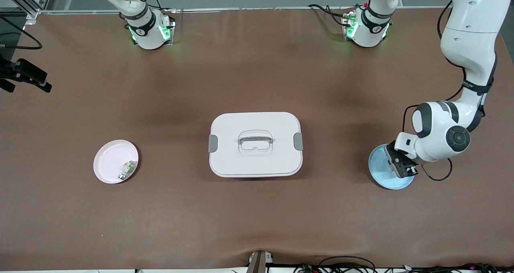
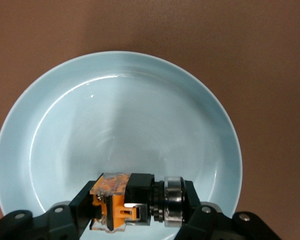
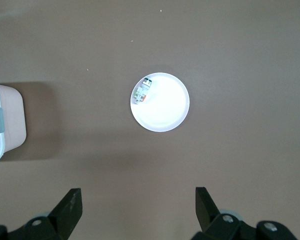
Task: Transfer orange switch to right arm and place
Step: 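Close the left gripper on the orange switch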
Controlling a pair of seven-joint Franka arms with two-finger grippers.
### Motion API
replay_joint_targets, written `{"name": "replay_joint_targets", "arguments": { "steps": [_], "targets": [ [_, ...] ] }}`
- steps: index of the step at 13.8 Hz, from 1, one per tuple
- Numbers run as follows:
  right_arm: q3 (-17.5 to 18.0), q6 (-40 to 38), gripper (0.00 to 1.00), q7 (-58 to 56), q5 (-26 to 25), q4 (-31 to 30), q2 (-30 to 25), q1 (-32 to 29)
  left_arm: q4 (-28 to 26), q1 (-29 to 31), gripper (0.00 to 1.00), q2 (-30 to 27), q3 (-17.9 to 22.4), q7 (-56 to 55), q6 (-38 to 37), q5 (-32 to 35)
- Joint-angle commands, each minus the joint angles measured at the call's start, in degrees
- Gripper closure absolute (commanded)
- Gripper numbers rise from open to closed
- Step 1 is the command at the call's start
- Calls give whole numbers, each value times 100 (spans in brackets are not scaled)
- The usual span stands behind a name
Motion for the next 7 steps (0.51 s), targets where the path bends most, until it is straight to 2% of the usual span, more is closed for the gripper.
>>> {"name": "replay_joint_targets", "arguments": {
  "steps": [1,4,7],
  "targets": [
    [74,-3,0,71,2,63,39,-112,141,37,82,26,-22,274,20,19],
    [83,-3,0,71,2,63,39,-112,247,28,100,-62,-31,319,-23,2],
    [83,-3,0,19,2,63,100,-112,352,-7,100,-272,-179,258,-128,-95]
  ]
}}
